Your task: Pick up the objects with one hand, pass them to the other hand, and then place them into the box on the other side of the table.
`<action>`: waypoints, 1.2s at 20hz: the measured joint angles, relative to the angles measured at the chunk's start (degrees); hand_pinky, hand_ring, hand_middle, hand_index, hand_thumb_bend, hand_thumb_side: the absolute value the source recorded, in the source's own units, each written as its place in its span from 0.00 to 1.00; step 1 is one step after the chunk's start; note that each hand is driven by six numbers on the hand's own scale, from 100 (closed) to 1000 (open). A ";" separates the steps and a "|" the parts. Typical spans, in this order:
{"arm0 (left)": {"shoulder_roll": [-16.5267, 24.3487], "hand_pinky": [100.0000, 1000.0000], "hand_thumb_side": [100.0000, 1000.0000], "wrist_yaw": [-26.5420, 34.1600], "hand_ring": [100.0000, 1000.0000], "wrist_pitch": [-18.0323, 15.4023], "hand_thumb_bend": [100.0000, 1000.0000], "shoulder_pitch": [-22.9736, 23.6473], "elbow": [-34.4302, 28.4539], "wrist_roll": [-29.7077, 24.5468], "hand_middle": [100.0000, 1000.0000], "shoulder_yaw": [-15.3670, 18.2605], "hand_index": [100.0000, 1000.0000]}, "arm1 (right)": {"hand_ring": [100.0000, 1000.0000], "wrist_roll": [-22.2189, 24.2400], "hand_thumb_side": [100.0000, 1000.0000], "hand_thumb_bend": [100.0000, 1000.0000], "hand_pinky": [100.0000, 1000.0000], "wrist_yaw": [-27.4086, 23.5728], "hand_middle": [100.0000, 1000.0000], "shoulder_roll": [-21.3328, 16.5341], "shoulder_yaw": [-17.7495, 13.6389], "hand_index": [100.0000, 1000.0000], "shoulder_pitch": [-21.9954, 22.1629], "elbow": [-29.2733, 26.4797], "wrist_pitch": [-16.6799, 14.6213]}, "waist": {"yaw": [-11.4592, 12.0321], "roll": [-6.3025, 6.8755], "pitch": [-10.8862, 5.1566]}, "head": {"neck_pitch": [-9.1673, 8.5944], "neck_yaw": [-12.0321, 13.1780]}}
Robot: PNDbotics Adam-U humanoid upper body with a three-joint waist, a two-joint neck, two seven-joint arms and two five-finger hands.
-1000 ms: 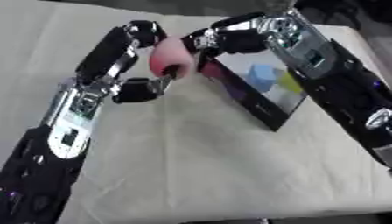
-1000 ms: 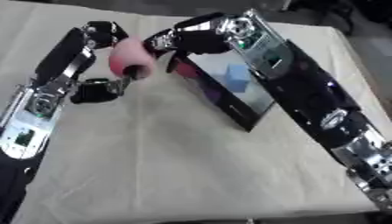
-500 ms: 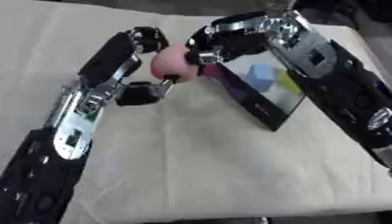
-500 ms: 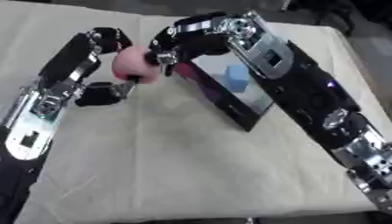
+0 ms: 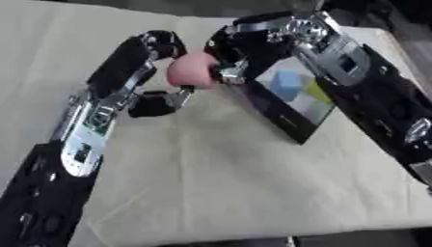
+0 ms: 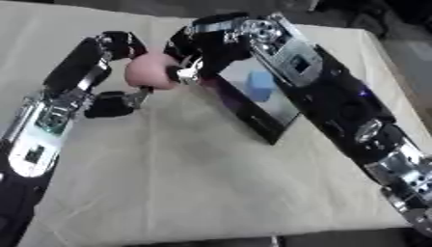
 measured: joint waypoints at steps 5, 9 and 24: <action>0.00 0.67 0.16 -0.18 0.60 -0.31 0.00 0.00 0.00 0.30 0.52 -0.18 0.49 | 0.66 -0.57 0.00 0.00 0.54 -0.42 0.33 0.01 0.00 0.52 0.01 0.00 1.31 | -0.05 0.00 0.00 | 0.00 -0.09; 0.00 0.68 0.02 -0.52 0.61 -0.33 0.00 0.00 0.00 0.42 0.53 -0.32 0.53 | 0.62 -2.05 0.00 0.00 0.51 -1.52 0.30 0.01 -0.02 0.48 0.03 -0.01 2.63 | -0.10 0.00 0.00 | 0.00 -0.17; 0.00 0.72 0.15 -5.59 0.69 3.08 0.39 0.00 0.03 4.30 0.65 -0.33 0.78 | 0.54 -4.23 0.00 0.00 0.43 -4.43 0.25 0.01 -0.17 0.44 0.36 -0.79 4.01 | -0.17 0.00 0.04 | 0.00 -0.23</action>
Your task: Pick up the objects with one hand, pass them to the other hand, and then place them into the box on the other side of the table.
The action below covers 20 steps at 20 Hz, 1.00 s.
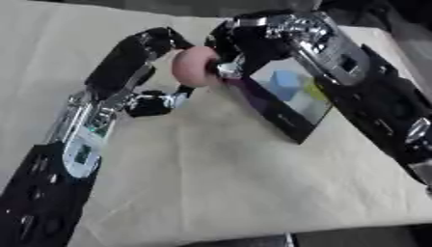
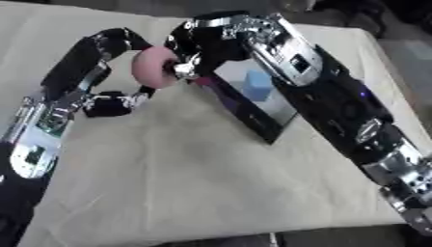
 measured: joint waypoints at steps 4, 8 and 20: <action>0.00 0.74 0.29 -3.03 0.72 2.71 0.52 0.01 0.00 2.61 0.69 0.00 0.81 | 0.53 0.31 0.00 0.00 0.42 -0.12 0.24 0.00 -0.16 0.43 0.18 -0.30 0.07 | -0.02 0.00 0.00 | 0.00 -0.05; 0.00 0.75 0.37 -5.76 0.73 5.75 0.60 0.07 0.20 5.40 0.70 0.01 0.82 | 0.53 0.35 0.00 0.00 0.42 -0.12 0.24 0.00 -0.20 0.43 0.48 -0.31 0.04 | -0.24 0.00 0.00 | 0.00 -0.22; 0.34 0.74 0.43 -7.08 0.72 6.24 0.63 1.64 0.61 7.44 0.68 -0.03 0.81 | 0.53 -2.20 0.00 0.00 0.41 -0.83 0.24 -1.12 -1.93 0.43 1.30 -0.31 0.10 | -1.03 0.00 0.00 | 0.00 -0.55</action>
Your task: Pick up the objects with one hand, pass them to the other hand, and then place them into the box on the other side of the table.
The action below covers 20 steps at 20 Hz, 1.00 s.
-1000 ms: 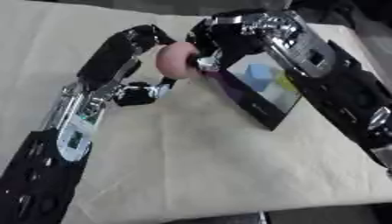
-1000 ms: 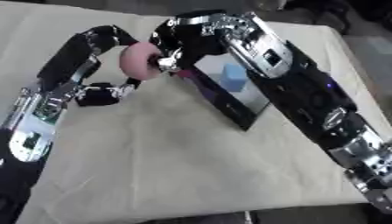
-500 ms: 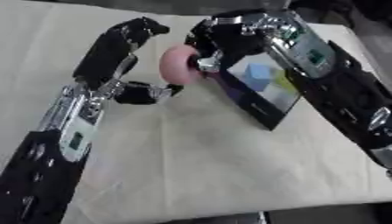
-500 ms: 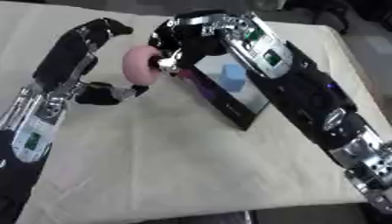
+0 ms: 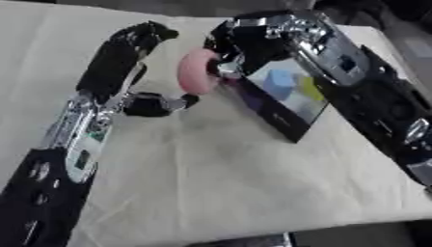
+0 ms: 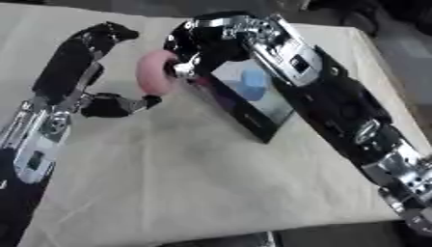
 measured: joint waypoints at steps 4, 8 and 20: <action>1.25 0.74 0.43 0.90 0.71 -0.52 0.63 1.52 -0.70 0.71 0.67 -0.03 0.79 | 0.53 -1.76 0.00 0.00 0.39 -0.50 0.23 -1.69 -1.13 0.43 0.97 0.00 -0.05 | -0.67 0.02 -0.01 | 0.00 -0.25; 2.51 0.74 0.44 1.43 0.71 -0.77 0.63 3.20 -1.03 1.19 0.67 -0.01 0.78 | 0.53 -4.44 0.00 0.00 0.38 -1.53 0.24 -3.58 -3.00 0.44 2.38 -0.03 0.10 | -1.38 0.03 -0.07 | 0.00 -0.91; 6.50 0.73 0.44 3.26 0.71 -1.66 0.65 5.63 -3.37 2.57 0.66 0.00 0.78 | 0.54 -17.31 0.00 0.00 0.37 -3.63 0.24 -9.27 -11.14 0.45 10.20 -0.52 -1.37 | -3.66 2.40 -0.07 | 0.39 -1.97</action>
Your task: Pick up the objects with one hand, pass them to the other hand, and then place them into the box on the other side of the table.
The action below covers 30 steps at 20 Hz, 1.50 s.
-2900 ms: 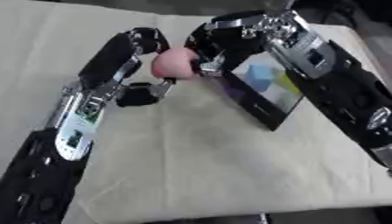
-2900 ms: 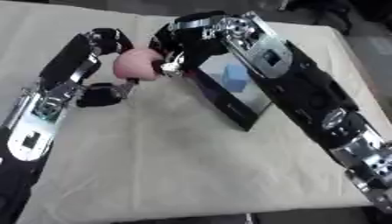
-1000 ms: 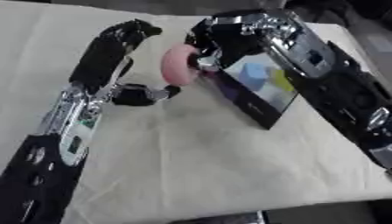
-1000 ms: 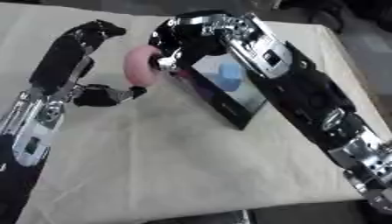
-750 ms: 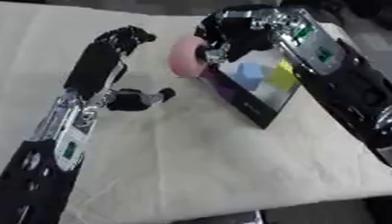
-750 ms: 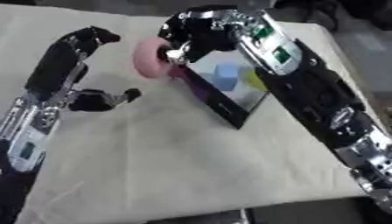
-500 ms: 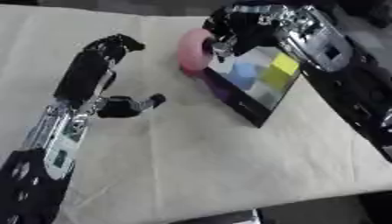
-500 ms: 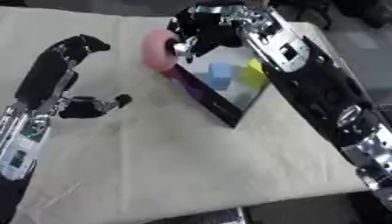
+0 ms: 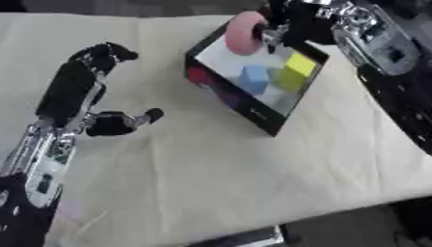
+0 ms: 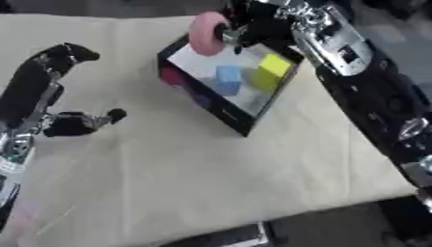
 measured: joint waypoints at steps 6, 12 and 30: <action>0.86 0.73 0.44 0.85 0.71 -0.16 0.63 0.55 -0.87 0.12 0.66 -0.01 0.78 | 0.54 -6.53 0.00 0.00 0.37 2.79 0.25 -0.38 -2.64 0.45 2.43 1.24 -0.84 | -0.52 0.77 0.00 | 0.01 -0.86; 1.29 0.73 0.45 1.76 0.71 -0.40 0.62 0.86 -1.26 -0.08 0.66 -0.31 0.78 | 0.55 -9.35 0.00 0.00 0.38 5.52 0.26 -0.42 -3.68 0.46 2.79 5.20 -1.21 | -0.62 1.10 0.00 | 0.02 -1.89; 1.28 0.73 0.47 1.76 0.71 -0.74 0.62 0.93 -1.54 -0.21 0.67 -0.70 0.77 | 0.65 -8.19 0.00 0.00 0.48 12.29 0.38 0.83 -2.58 0.58 0.67 17.09 -3.33 | 0.13 1.10 0.00 | 0.02 -3.01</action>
